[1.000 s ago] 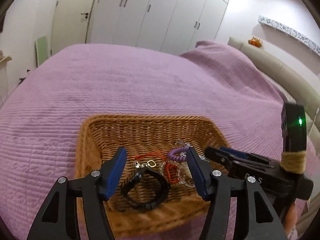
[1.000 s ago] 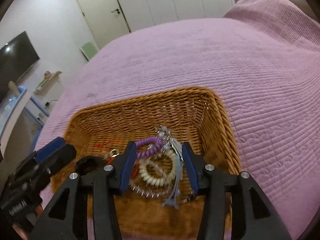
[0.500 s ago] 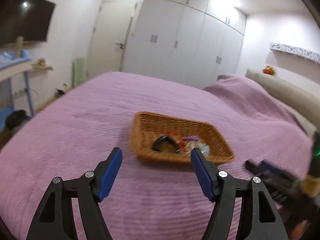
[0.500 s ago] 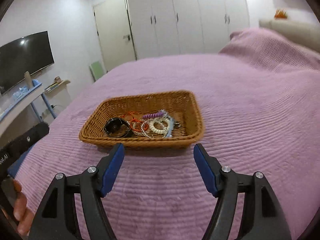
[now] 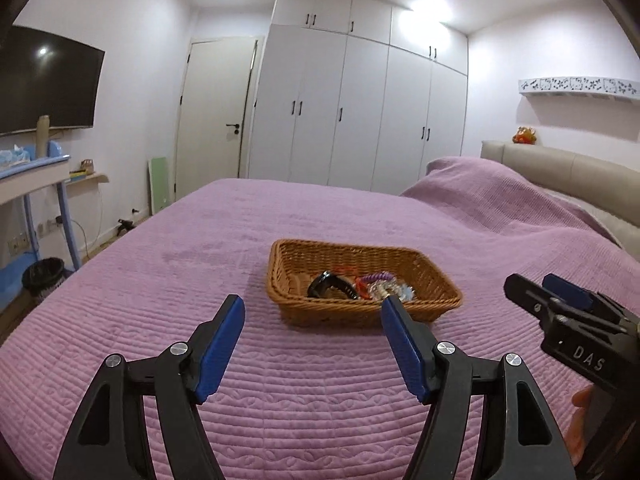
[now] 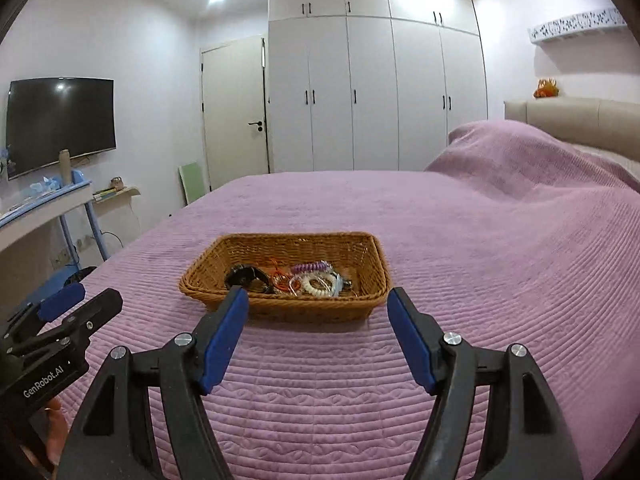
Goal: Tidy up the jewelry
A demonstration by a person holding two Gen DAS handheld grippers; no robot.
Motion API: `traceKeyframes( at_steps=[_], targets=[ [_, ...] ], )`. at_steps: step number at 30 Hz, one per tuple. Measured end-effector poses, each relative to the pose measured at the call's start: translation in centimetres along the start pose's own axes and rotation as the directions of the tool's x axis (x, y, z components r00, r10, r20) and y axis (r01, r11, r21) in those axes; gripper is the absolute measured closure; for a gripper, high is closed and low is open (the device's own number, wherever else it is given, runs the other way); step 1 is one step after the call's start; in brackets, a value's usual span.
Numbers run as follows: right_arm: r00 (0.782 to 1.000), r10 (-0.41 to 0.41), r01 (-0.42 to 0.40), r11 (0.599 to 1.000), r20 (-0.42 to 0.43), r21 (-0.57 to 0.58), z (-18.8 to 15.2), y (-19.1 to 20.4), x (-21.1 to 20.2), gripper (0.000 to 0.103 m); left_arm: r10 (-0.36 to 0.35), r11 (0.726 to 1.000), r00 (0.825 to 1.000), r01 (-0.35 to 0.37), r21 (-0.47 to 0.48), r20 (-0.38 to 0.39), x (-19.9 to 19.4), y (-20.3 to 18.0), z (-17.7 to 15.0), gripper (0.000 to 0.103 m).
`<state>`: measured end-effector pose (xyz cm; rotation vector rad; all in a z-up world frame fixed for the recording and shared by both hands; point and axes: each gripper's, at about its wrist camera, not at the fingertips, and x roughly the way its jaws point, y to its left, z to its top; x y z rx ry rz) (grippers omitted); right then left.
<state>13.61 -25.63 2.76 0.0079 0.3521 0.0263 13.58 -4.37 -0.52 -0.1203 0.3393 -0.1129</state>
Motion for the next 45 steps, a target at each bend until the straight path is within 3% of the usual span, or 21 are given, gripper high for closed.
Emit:
traceKeyframes(
  at_steps=[5, 11, 45],
  targets=[
    [1.000, -0.005, 0.006, 0.999, 0.025, -0.033, 0.6, 1.0, -2.3, 0.028, -0.031, 1.000, 0.999, 0.031, 0.001, 0.012, -2.6, -0.7, 0.9, 0.031],
    [1.000, -0.005, 0.005, 1.000, -0.005, -0.027, 0.5, 1.4, -3.4, 0.024, 0.004, 0.998, 0.999, -0.002, 0.061, -0.032, -4.2, -2.2, 0.8, 0.031],
    [0.997, -0.007, 0.008, 1.000, -0.071, 0.013, -0.1, 1.0, -5.5, 0.024, 0.015, 0.999, 0.996, -0.011, 0.046, -0.087, -6.4, -2.2, 0.9, 0.030]
  ],
)
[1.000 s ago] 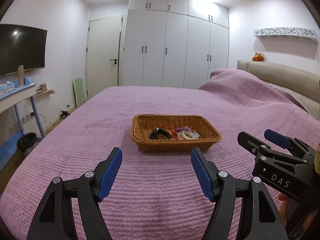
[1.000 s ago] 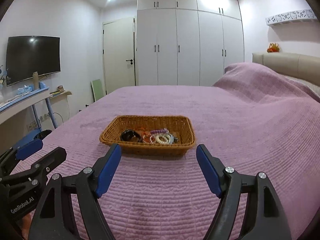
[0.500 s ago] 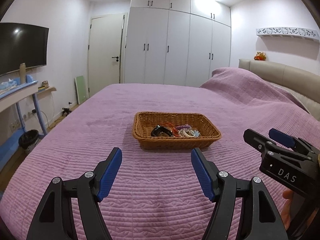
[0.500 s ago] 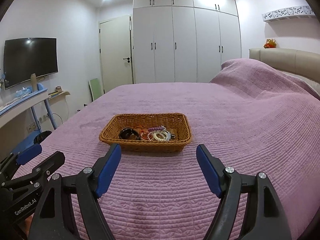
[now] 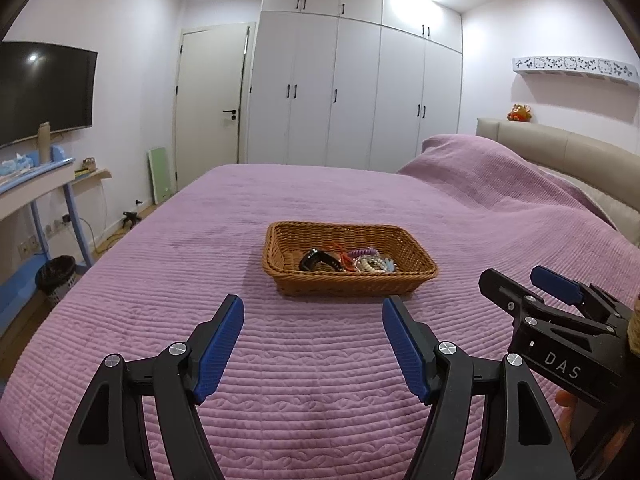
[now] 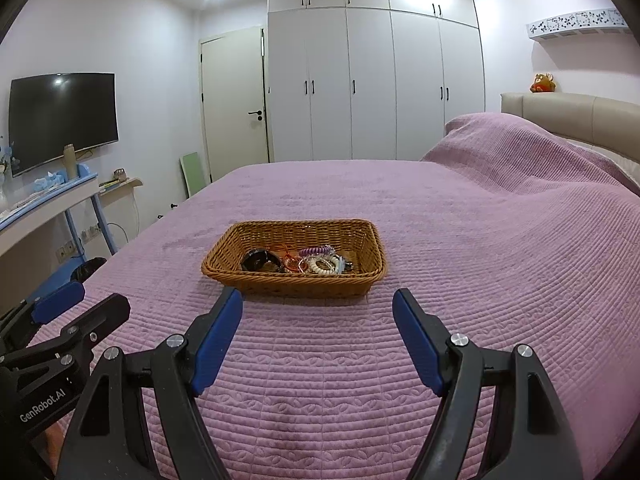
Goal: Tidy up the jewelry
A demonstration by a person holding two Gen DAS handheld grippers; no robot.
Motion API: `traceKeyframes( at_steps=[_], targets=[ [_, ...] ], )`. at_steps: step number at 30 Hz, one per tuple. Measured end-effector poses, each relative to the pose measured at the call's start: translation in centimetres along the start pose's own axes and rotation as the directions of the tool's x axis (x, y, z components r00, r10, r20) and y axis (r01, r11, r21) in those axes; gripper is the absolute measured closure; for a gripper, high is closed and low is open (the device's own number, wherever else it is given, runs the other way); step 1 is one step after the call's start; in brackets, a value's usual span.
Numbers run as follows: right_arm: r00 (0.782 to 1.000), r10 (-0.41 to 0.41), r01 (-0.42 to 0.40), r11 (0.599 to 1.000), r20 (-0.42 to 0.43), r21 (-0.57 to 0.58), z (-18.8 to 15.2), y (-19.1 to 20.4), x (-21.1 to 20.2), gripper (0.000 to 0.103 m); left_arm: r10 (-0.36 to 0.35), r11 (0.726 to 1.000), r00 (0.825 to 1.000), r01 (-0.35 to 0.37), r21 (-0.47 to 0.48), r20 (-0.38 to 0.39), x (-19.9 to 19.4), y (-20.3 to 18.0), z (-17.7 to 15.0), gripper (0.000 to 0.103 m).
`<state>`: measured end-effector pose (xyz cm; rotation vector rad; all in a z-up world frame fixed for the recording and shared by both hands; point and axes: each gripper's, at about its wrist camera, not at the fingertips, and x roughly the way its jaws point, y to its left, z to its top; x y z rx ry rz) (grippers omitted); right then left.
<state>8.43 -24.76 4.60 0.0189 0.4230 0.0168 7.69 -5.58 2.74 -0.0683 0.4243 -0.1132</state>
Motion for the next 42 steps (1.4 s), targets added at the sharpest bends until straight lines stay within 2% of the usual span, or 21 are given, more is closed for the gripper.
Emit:
traceKeyframes(
  at_steps=[31, 42],
  targets=[
    [1.000, 0.015, -0.014, 1.000, -0.025, 0.021, -0.33, -0.56, 0.26, 0.024, -0.008, 1.000, 1.000, 0.008, 0.014, -0.010, 0.12, -0.49, -0.32, 0.030],
    [0.999, 0.018, -0.018, 1.000, -0.037, 0.008, -0.57, -0.41, 0.69, 0.024, 0.030, 0.999, 0.999, -0.030, 0.018, 0.019, -0.02, -0.56, -0.42, 0.030]
  ],
)
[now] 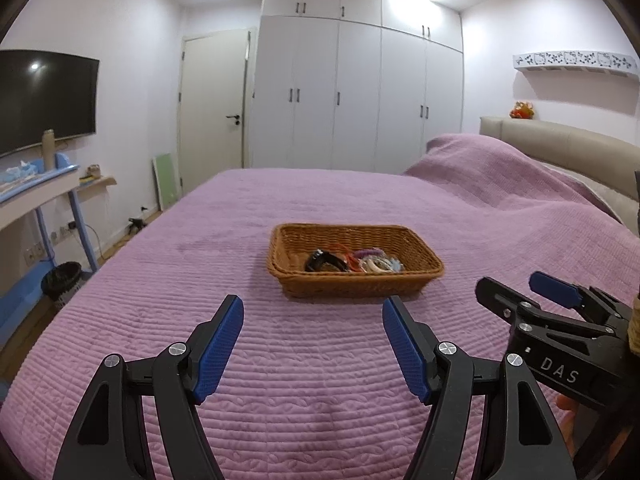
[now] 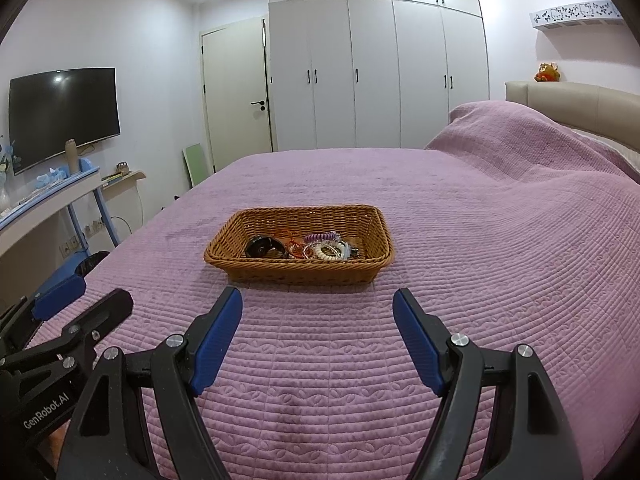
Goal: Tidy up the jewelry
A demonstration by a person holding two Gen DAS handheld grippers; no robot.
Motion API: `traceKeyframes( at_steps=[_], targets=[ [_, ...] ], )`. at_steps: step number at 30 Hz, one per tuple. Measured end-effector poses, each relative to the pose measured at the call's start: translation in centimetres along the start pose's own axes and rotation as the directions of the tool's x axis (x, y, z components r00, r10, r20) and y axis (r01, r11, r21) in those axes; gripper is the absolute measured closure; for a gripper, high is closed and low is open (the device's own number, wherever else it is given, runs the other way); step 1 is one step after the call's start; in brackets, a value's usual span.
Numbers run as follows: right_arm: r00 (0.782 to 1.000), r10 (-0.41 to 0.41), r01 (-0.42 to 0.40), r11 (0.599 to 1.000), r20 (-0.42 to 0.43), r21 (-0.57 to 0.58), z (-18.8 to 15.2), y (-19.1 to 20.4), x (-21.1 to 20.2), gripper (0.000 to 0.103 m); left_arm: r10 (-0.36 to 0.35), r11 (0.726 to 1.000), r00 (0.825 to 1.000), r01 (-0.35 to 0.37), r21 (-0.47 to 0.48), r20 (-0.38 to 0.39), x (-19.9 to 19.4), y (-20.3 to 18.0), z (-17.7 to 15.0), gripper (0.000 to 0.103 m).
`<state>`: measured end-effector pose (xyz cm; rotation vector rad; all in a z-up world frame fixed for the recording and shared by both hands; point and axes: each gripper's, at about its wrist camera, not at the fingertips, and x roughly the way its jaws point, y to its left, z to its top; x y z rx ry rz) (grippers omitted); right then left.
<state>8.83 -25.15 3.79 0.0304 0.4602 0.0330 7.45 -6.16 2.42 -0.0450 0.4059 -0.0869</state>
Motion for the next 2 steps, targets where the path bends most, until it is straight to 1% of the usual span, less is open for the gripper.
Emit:
traceKeyframes(
  at_steps=[2],
  targets=[
    [1.000, 0.000, 0.000, 1.000, 0.000, 0.001, 0.02, 0.01, 0.02, 0.024, -0.015, 1.000, 1.000, 0.014, -0.009, -0.012, 0.16, 0.25, 0.04, 0.030]
  ],
)
